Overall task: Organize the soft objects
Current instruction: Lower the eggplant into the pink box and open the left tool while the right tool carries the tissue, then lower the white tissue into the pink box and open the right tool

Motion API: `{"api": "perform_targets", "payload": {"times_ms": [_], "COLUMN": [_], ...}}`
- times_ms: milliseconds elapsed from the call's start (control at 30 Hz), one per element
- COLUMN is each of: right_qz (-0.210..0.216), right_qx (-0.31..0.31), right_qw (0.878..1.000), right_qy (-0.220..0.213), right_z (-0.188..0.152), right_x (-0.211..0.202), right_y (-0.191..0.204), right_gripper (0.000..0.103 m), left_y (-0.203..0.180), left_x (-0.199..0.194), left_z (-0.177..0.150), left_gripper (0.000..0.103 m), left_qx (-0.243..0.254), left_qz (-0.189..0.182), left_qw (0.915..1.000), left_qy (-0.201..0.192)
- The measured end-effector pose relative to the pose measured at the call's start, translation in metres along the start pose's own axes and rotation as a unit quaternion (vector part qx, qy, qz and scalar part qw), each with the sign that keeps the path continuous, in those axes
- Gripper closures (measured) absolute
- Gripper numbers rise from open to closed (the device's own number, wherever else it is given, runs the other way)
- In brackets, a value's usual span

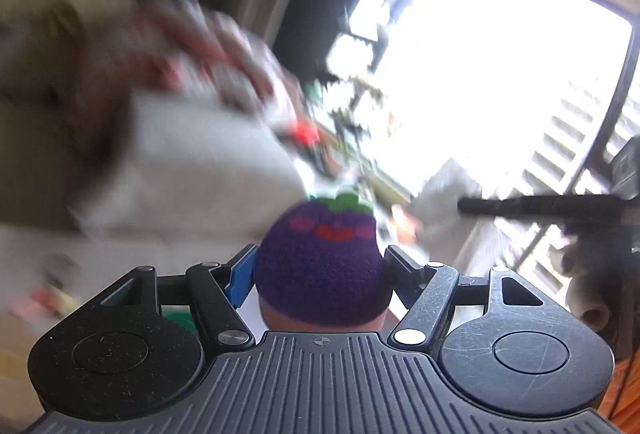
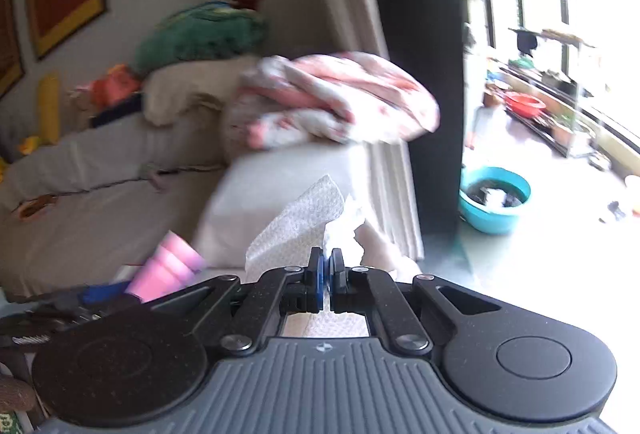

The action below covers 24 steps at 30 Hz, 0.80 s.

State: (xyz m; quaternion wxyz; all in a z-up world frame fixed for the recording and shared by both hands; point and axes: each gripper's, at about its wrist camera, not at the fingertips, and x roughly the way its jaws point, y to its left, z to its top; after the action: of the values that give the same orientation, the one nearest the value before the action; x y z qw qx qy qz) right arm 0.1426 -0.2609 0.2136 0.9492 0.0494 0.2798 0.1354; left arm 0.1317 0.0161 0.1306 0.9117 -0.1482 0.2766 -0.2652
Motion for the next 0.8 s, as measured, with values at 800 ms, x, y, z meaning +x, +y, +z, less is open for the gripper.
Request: {"api": "perform_targets", "payload": {"times_ms": [800], "right_qz": [0.055], "right_qx": [0.005], "right_qw": [0.998], "right_qy": [-0.002], "right_z": [-0.059], "right_x": [0.054], "right_y": [0.011], "right_gripper": [0.100], "left_y": [-0.013], "left_x": [0.027], "left_z": [-0.011], "left_gripper": [0.032], "left_qx": [0.140], "left_qz": [0.086], "left_qw": [0.9863], "left_qy": [0.006]}}
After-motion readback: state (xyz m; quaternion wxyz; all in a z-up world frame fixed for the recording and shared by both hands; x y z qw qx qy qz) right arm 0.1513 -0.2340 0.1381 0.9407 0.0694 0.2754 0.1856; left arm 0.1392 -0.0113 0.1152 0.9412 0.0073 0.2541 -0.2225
